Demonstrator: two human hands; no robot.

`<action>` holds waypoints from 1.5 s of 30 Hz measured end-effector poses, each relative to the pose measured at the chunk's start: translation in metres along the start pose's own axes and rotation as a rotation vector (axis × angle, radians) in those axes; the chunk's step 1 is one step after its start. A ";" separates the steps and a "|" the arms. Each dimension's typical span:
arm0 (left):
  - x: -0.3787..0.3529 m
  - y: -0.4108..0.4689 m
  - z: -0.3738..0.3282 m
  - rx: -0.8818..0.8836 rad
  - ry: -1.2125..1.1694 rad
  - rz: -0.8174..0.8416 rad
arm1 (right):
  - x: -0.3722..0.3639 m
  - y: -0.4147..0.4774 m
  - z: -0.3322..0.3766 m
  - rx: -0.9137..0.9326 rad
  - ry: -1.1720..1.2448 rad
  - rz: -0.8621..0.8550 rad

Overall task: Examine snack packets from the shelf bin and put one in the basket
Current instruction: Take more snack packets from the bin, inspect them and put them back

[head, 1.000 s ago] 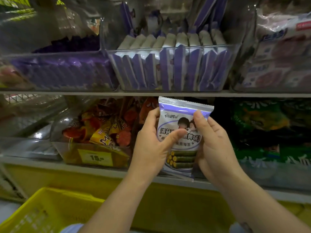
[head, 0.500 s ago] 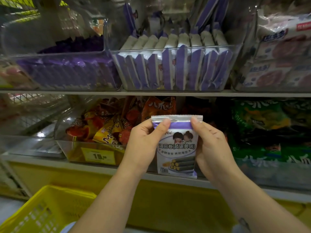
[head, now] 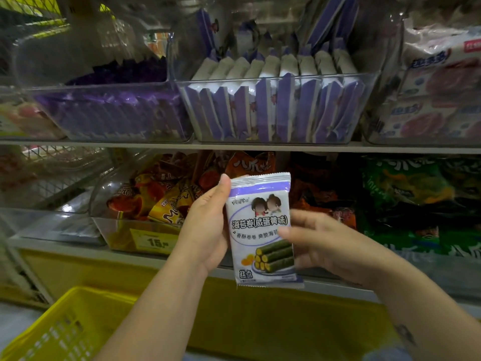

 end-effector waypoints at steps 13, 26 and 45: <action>-0.007 -0.019 0.019 0.337 0.188 0.490 | 0.010 -0.005 -0.005 -0.189 0.333 -0.045; -0.012 -0.015 0.018 0.138 0.281 0.546 | 0.028 0.001 -0.003 -0.095 0.483 -0.177; -0.011 -0.005 -0.005 -0.395 0.327 0.192 | 0.030 -0.001 0.004 -0.068 0.656 -0.304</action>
Point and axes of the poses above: each hand's wrist, its own y-axis towards the middle knuckle, its own x-axis out of the back of the hand, z = x × y, the point moved 7 cm from there along y, towards the middle knuckle, and after that the axes turned 8 degrees about -z, right-handed, at the moved point
